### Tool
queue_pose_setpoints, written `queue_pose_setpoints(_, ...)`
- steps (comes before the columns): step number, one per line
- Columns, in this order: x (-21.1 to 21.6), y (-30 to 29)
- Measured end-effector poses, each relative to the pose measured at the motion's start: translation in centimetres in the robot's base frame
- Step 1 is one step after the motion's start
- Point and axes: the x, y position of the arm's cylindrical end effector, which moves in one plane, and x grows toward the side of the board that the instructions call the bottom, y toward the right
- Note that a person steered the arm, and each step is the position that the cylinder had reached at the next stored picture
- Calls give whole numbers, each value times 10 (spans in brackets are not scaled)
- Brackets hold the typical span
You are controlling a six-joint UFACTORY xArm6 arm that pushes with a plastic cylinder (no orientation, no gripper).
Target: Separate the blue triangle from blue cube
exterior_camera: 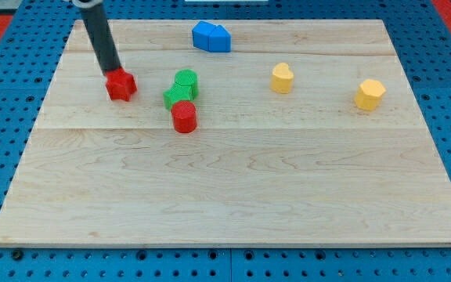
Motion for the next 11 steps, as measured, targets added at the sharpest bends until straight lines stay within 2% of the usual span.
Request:
queue_pose_setpoints(1, 2, 100)
queue_pose_setpoints(4, -80, 135)
queue_pose_setpoints(5, -86, 158)
queue_pose_setpoints(9, -83, 176)
queue_pose_setpoints(11, -49, 329)
